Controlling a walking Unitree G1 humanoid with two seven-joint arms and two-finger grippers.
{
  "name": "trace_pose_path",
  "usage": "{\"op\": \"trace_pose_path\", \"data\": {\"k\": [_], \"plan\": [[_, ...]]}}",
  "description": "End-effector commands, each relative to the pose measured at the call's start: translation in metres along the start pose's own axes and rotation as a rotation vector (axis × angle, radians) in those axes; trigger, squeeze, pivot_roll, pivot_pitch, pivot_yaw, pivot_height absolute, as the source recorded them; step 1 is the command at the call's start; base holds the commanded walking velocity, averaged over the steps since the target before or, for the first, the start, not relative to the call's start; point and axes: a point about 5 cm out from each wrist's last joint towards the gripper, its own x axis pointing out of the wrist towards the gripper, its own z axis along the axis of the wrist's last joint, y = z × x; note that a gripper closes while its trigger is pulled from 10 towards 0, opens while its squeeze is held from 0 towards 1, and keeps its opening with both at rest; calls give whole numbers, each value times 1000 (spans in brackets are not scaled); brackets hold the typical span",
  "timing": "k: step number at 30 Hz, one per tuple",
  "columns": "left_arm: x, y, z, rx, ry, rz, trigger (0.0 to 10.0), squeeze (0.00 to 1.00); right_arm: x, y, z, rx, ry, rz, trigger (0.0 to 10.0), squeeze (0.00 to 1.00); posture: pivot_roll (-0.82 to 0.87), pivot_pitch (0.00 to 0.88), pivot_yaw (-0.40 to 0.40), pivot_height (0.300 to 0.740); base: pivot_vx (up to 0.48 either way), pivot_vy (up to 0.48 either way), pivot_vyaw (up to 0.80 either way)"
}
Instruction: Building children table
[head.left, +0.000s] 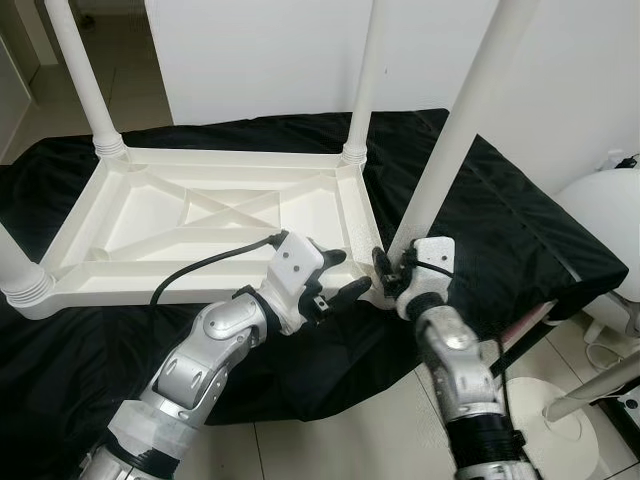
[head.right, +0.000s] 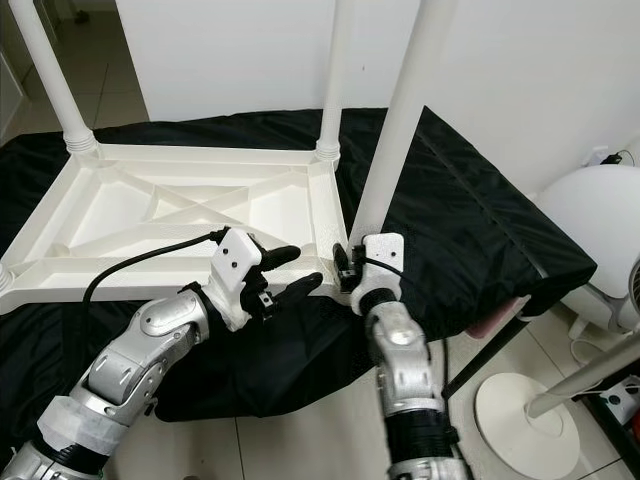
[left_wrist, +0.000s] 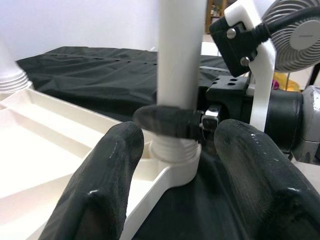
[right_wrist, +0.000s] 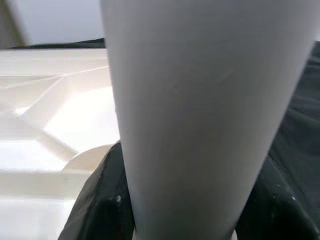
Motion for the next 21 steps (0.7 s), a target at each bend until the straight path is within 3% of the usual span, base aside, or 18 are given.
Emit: {"op": "trace_pose_path", "data": {"k": [1, 6, 11, 12, 15, 21], "plan": [[-1, -8, -1, -6, 11, -99, 10000, 0, -4, -10, -10, 30, 53, -144, 10000, 0, -50, 9, -20, 740, 0, 0, 0], [-2, -7, 0, -9, 13, -88, 10000, 0, -5, 2, -6, 44, 47, -134, 10000, 0, -46, 23, -28, 740, 0, 0, 0], [-3, -7, 0, -15, 14, -75, 10000, 0, -7, 2, 0, 60, 11, -79, 10000, 20, -38, 37, -32, 740, 0, 0, 0], [-4, -8, 0, -15, 14, -74, 10000, 0, -8, 1, 2, 80, 1, -75, 10000, 1000, -38, 37, -32, 740, 0, 0, 0], [-4, -8, 0, -18, 14, -66, 10000, 0, -11, -5, 11, 114, -44, -35, 10000, 1000, -33, 45, -37, 740, 0, 0, 0], [-4, -9, 1, -19, 14, -63, 10000, 0, -13, -7, 13, 89, -47, 70, 10000, 1000, -28, 47, -44, 740, 0, 0, 0]]}}
